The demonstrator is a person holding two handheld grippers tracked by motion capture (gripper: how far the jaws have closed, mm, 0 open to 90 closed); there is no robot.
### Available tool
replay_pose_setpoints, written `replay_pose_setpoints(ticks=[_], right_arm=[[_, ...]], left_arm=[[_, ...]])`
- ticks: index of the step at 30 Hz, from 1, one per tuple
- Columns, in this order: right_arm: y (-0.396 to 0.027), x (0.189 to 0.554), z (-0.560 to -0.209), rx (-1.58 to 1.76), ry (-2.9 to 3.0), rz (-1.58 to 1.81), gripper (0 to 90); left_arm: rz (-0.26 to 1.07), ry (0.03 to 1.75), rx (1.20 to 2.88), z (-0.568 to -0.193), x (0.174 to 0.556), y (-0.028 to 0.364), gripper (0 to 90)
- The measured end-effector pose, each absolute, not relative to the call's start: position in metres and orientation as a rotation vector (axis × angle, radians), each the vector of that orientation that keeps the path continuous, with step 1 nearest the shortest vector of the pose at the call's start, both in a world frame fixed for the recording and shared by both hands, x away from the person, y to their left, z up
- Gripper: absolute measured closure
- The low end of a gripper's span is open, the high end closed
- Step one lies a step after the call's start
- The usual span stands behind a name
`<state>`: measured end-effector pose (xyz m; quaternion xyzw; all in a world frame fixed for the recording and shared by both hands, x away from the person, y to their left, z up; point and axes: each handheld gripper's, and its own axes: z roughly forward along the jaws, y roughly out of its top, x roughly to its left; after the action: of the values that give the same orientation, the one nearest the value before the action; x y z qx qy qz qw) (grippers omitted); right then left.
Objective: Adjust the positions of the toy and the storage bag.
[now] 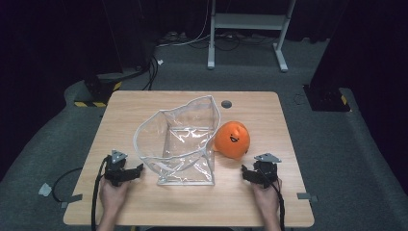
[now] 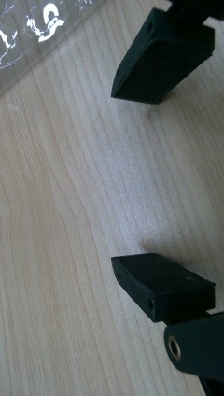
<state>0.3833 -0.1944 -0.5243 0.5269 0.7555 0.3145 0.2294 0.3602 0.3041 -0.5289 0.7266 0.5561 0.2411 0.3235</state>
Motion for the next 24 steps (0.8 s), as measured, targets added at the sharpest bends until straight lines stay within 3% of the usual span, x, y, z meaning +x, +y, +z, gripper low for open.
replay_pose_setpoints(ticks=[24], right_arm=[[-0.196, 0.368, -0.518, 1.413, 2.079, 0.936, 18.9]], left_arm=[[0.632, 1.455, 1.914, -0.529, 0.361, 0.305, 16.7]])
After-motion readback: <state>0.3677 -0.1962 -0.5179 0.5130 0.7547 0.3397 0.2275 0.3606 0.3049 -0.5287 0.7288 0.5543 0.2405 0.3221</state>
